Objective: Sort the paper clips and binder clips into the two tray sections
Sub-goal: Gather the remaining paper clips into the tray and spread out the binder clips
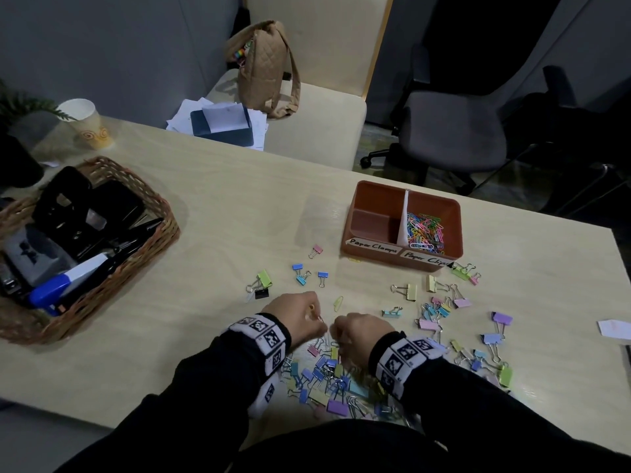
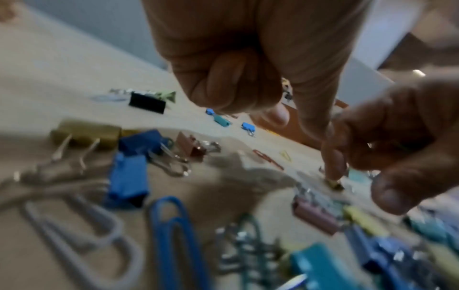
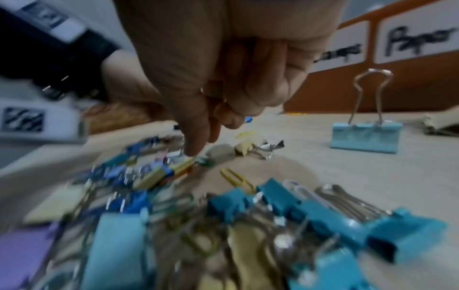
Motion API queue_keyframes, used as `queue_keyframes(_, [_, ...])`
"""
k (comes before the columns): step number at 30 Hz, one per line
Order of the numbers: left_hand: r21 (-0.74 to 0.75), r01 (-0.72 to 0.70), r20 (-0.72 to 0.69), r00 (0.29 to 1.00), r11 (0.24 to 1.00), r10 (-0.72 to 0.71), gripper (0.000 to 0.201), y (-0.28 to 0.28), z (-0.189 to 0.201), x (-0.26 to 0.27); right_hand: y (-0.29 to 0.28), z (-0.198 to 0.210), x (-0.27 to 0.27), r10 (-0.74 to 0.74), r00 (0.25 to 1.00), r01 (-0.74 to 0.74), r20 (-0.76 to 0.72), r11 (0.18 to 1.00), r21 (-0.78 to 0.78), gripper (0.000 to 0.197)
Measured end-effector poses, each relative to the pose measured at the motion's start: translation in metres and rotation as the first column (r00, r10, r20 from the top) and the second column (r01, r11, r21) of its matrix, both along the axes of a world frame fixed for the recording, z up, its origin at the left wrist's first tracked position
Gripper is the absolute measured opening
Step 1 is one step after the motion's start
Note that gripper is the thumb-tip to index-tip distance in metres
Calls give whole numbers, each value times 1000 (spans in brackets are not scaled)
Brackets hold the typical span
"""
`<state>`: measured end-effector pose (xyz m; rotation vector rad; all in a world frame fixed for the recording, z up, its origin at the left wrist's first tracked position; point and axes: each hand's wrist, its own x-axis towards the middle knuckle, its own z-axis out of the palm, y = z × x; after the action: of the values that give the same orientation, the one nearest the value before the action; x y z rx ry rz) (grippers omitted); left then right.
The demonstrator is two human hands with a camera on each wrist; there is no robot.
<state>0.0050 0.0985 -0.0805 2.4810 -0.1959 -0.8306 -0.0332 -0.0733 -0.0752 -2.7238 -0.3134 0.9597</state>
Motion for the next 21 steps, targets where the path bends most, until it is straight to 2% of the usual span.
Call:
queue_keyframes(3, [190,263,82,956,946,-282,31,-4,1,4,3,-5,-5,121,993,-121,-3,990,-68,24])
queue_keyframes(8, [307,400,108,887,863,-450,19,-7,0,6,8,-9,-9,135,991,-134,3,987,-86,24])
queue_keyframes(11, [359,440,98,859,823,-502,20,-11,-4,3,10,-8,-13,131,991,-130,20,989,-73,20])
queue_keyframes(14, [358,410,55,888,839,-457,22,-13,-7,2,7,-1,-15,20,998,-21,65,1000,16,15])
queue_keyframes(18, [115,198,16,980,974,-201,13,-16,-3,6,-10,13,-11,-216,973,205,83,971,124,26])
queue_keyframes(19, [35,140,13,990,989,-141,11,-19,-1,8,-14,19,-7,-309,949,294,61,939,180,25])
queue_keyframes(20, [-40,88,7,996,995,-88,11,-24,4,11,-20,24,-2,-438,899,419,10,866,275,23])
queue_keyframes(21, [-115,33,-1,999,993,-34,12,-31,11,13,-25,31,5,-589,802,576,-99,717,392,24])
